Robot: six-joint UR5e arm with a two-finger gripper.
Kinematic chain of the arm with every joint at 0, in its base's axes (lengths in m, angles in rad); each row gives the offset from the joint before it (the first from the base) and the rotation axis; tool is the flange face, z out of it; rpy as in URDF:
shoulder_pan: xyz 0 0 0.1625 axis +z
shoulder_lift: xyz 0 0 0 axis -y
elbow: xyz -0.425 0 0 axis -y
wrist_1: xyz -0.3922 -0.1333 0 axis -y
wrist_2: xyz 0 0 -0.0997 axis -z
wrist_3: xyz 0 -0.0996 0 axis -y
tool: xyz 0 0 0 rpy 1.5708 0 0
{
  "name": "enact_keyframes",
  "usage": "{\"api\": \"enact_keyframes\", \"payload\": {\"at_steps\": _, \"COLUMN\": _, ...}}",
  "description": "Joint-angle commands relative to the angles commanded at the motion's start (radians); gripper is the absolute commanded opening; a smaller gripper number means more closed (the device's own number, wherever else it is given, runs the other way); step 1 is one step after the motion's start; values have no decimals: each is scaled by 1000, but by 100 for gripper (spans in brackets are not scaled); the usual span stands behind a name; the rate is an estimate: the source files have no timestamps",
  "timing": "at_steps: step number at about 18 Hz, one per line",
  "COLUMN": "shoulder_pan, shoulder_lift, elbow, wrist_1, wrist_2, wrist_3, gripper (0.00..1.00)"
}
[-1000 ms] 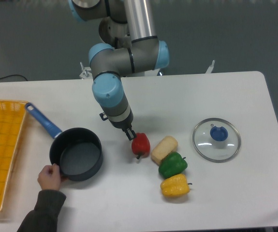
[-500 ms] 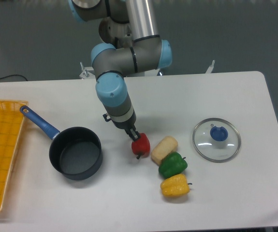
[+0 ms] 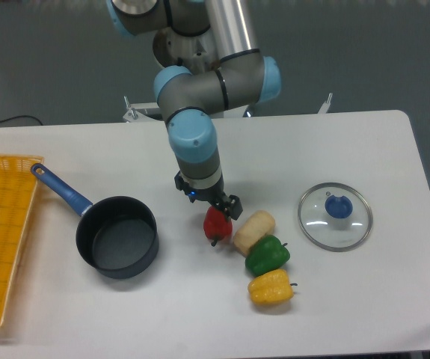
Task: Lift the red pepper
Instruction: 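Open the gripper and raise it above the red pepper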
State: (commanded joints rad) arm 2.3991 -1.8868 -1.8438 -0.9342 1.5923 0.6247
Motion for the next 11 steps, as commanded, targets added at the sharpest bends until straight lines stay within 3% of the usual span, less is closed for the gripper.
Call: {"api": "enact_keyframes", "payload": {"at_steps": 11, "shoulder_pan": 5, "shoulder_lift": -31, "elbow": -11, "wrist_1": 28, "wrist_2": 5, "wrist_3": -74, "gripper": 99}}
